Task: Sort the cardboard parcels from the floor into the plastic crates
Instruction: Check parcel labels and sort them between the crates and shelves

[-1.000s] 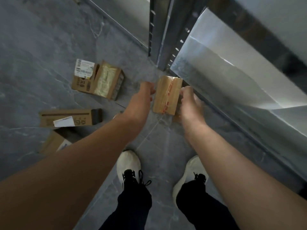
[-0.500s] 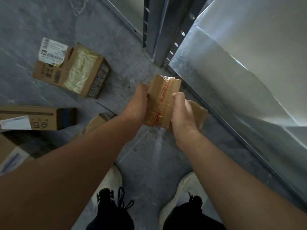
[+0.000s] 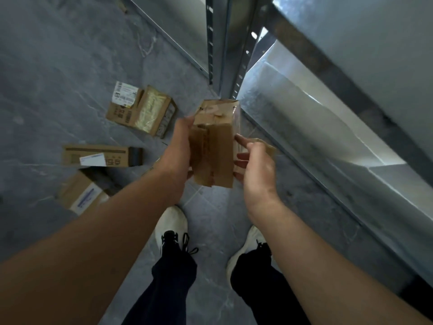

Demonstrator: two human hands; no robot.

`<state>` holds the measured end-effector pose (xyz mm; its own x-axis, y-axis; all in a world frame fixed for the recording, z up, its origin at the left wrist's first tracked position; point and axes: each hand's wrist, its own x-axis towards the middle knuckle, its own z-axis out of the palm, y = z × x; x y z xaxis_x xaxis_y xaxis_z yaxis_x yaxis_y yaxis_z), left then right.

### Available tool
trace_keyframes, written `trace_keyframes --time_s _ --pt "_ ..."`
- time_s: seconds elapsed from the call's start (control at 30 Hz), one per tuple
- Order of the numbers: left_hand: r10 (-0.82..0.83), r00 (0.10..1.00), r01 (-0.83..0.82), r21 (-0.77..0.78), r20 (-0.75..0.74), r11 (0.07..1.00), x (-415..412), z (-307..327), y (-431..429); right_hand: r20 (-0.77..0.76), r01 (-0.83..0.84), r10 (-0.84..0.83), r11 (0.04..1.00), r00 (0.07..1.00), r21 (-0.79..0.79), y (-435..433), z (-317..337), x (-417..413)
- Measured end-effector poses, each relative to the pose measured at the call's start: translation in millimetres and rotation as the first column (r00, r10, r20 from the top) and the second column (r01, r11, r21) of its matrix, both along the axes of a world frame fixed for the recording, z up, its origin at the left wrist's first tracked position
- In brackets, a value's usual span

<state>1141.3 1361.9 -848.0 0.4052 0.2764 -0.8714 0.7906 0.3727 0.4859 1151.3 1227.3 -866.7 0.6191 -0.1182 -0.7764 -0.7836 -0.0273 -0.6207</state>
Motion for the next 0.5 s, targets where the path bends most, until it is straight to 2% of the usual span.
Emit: trace_keyframes --time_s 0.1,0.3,0.37,0.5 --pt "0.006 1.0 -0.006 -0.006 -0.003 1.0 -8 40 4 0.1 -0.079 0.075 0.996 0.992 0.031 -12 31 -8" --pt "0.039 0.999 -0.04 0.01 0.015 0.999 -32 119 12 0.334 -0.209 0.213 0.977 0.918 -0.047 -19 93 -24" --pt "0.057 0.998 -0.057 0.011 0.026 0.998 -43 143 18 0.358 -0.242 0.243 0.969 0.902 -0.049 -19 124 -28" --pt "0.044 0.995 -0.042 -0.029 0.092 0.999 -59 191 27 0.375 -0.293 0.25 0.954 0.893 0.063 -17 186 -44"
